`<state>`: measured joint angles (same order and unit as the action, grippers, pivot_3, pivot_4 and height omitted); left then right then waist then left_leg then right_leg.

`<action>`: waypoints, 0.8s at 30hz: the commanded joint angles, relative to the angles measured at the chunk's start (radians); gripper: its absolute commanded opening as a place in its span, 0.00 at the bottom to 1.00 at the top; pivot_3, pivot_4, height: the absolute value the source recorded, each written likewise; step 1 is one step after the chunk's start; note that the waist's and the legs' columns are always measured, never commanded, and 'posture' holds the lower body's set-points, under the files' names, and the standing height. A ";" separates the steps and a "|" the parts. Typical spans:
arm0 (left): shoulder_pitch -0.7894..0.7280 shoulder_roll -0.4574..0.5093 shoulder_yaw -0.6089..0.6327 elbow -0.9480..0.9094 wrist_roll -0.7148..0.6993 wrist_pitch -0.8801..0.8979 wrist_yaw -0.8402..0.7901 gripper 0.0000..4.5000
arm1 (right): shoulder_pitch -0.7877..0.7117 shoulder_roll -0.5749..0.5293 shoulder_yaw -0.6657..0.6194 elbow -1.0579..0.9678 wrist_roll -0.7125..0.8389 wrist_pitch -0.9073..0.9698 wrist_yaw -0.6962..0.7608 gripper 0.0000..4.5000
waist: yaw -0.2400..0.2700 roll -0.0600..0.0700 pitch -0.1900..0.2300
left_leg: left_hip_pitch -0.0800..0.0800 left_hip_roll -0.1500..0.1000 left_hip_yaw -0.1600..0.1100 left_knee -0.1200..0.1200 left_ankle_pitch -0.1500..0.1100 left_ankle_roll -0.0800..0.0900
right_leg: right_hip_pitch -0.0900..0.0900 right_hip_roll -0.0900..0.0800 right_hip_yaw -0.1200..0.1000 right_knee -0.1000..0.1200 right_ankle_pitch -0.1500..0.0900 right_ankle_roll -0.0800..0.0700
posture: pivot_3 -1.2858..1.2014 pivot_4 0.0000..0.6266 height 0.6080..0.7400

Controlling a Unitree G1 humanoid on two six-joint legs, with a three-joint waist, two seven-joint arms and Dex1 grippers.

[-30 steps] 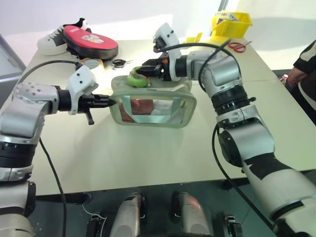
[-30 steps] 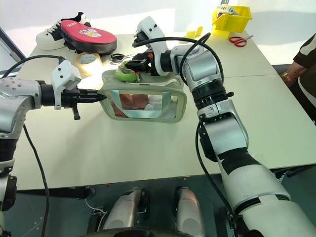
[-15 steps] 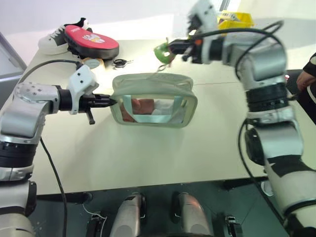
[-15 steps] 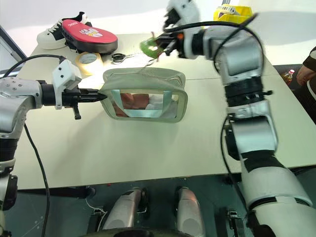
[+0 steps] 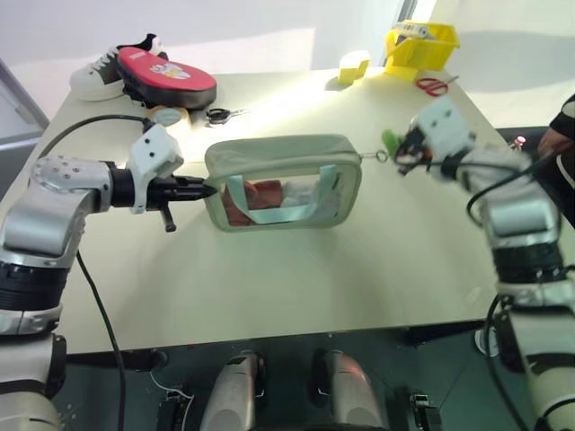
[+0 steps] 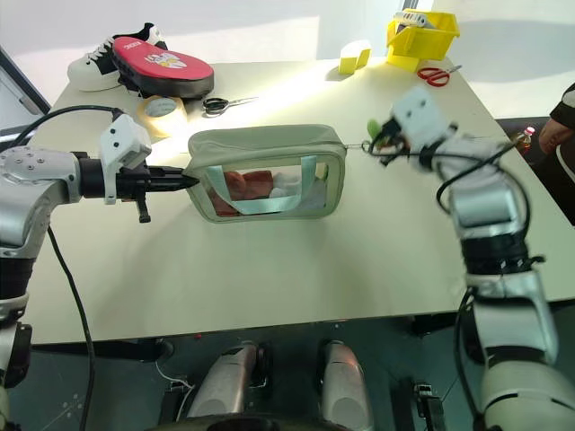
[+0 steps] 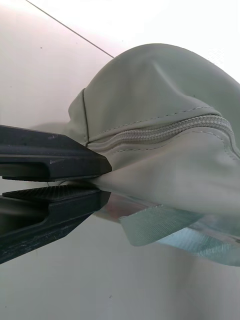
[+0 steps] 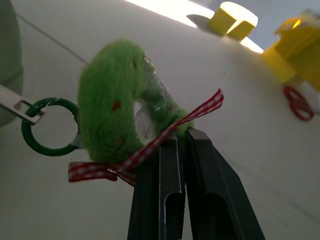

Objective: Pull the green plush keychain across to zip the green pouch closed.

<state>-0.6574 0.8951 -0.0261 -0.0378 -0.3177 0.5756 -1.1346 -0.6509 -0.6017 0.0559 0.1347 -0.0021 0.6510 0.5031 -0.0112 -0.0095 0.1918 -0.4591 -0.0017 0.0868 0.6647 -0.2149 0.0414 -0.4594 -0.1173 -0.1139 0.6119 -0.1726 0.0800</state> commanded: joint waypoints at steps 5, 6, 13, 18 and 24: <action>-0.025 0.015 0.008 0.004 0.009 0.006 0.004 0.00 | 0.028 0.160 -0.050 -0.003 0.048 0.053 -0.096 0.02 | -0.003 0.001 0.000 | 0.001 0.001 0.000 0.000 0.000 0.000 | 0.000 0.001 0.000 0.000 0.000 0.000 | 0.52 0.24 1.00; -0.025 0.015 0.009 0.003 0.009 0.007 0.005 0.00 | 0.021 0.171 -0.061 -0.009 0.059 0.064 -0.096 0.02 | -0.003 0.001 0.000 | 0.001 0.001 0.000 0.000 0.000 0.000 | 0.000 0.001 0.000 0.000 0.000 0.000 | 0.52 0.24 1.00; -0.005 0.010 0.016 -0.018 0.004 0.009 0.021 0.00 | -0.050 0.195 -0.168 -0.053 0.198 0.188 -0.065 0.22 | -0.001 0.001 0.000 | 0.001 0.001 0.000 0.000 0.000 0.000 | 0.001 0.001 0.001 0.000 0.000 0.000 | 0.52 0.24 1.00; -0.030 -0.010 0.047 0.015 -0.005 -0.006 0.055 0.24 | -0.081 -0.013 -0.126 -0.077 0.178 0.164 0.078 0.79 | 0.007 0.001 0.001 | 0.000 0.000 -0.001 0.000 0.000 0.000 | 0.000 0.000 0.001 0.000 0.000 0.000 | 0.52 0.24 1.00; -0.095 0.068 0.117 0.123 -0.041 -0.004 0.002 0.92 | -0.129 -0.308 -0.104 -0.082 0.231 0.072 0.387 1.00 | 0.010 0.002 0.001 | 0.000 0.001 0.000 0.000 -0.001 0.001 | -0.001 0.001 0.000 -0.002 -0.004 0.000 | 0.52 0.24 1.00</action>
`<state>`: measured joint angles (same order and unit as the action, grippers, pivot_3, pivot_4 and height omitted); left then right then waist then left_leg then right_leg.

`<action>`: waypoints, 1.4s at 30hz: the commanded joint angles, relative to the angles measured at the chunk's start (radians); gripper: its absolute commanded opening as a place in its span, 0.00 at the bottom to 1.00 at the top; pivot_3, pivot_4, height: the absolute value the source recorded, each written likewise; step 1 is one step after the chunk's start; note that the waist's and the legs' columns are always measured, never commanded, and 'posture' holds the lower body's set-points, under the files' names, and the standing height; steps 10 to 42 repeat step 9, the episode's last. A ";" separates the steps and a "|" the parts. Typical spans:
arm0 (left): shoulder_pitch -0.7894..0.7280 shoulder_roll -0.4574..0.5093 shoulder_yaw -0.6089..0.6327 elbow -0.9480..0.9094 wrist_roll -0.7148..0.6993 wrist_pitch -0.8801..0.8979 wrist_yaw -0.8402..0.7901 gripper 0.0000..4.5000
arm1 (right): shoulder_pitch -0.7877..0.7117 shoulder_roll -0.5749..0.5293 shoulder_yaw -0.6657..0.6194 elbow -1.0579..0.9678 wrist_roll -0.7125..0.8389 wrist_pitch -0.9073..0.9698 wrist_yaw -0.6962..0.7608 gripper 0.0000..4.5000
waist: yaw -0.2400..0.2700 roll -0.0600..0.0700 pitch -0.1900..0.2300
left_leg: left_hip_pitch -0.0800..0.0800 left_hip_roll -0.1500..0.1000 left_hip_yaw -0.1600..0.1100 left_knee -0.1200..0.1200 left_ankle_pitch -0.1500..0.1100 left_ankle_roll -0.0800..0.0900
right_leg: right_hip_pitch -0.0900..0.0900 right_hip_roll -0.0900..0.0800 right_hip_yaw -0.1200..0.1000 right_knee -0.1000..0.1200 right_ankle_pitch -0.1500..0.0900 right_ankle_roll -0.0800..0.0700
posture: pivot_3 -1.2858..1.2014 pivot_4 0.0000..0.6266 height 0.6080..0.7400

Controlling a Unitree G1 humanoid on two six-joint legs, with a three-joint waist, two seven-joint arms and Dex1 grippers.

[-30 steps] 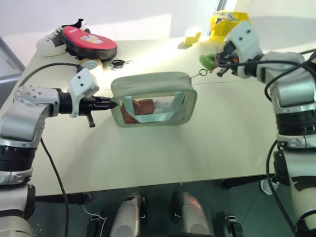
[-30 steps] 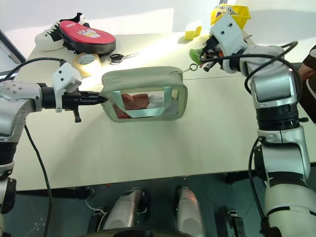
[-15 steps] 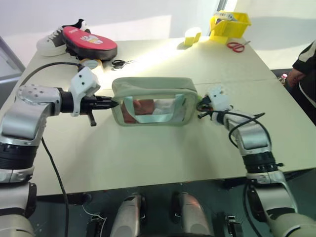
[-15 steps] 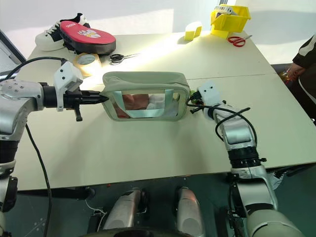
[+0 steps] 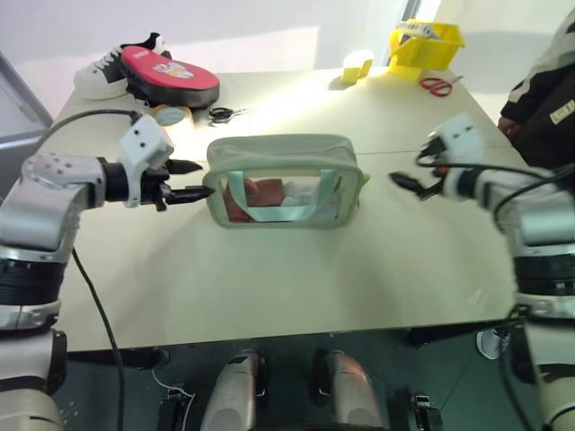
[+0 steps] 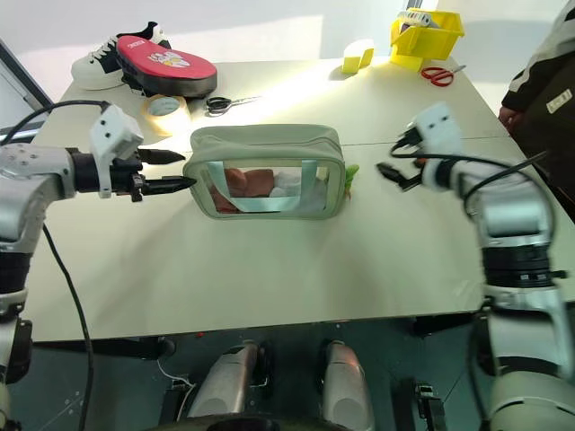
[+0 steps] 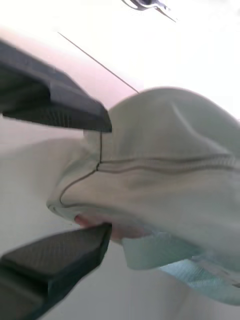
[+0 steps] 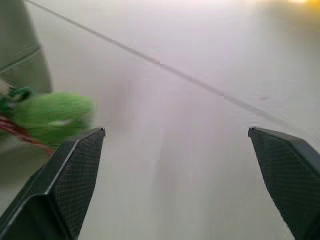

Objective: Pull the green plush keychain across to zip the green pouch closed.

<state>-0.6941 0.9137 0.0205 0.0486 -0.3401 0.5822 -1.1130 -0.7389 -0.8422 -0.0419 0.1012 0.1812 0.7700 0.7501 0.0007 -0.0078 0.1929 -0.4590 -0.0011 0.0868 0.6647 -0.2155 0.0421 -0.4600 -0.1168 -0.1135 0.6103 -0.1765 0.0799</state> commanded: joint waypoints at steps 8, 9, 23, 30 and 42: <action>-0.133 0.087 0.144 0.124 -0.081 0.044 -0.033 0.99 | -0.099 -0.108 -0.096 -0.257 0.382 0.155 0.365 1.00 | -0.010 0.000 0.000 | 0.000 0.001 0.000 0.000 0.000 0.000 | 0.001 0.000 0.000 0.001 0.003 0.000 | 0.52 0.24 1.00; -0.118 0.089 0.146 0.119 -0.078 0.030 -0.033 0.99 | -0.102 -0.096 -0.095 -0.263 0.387 0.158 0.347 1.00 | -0.010 0.000 0.000 | 0.000 0.001 0.000 0.000 0.000 0.000 | 0.001 -0.001 0.000 0.000 0.003 0.000 | 0.52 0.24 1.00; -0.118 0.089 0.146 0.119 -0.078 0.030 -0.033 0.99 | -0.102 -0.096 -0.095 -0.263 0.387 0.158 0.347 1.00 | -0.010 0.000 0.000 | 0.000 0.001 0.000 0.000 0.000 0.000 | 0.001 -0.001 0.000 0.000 0.003 0.000 | 0.52 0.24 1.00; -0.118 0.089 0.146 0.119 -0.078 0.030 -0.033 0.99 | -0.102 -0.096 -0.095 -0.263 0.387 0.158 0.347 1.00 | -0.010 0.000 0.000 | 0.000 0.001 0.000 0.000 0.000 0.000 | 0.001 -0.001 0.000 0.000 0.003 0.000 | 0.52 0.24 1.00; -0.118 0.089 0.146 0.119 -0.078 0.030 -0.033 0.99 | -0.102 -0.096 -0.095 -0.263 0.387 0.158 0.347 1.00 | -0.010 0.000 0.000 | 0.000 0.001 0.000 0.000 0.000 0.000 | 0.001 -0.001 0.000 0.000 0.003 0.000 | 0.52 0.24 1.00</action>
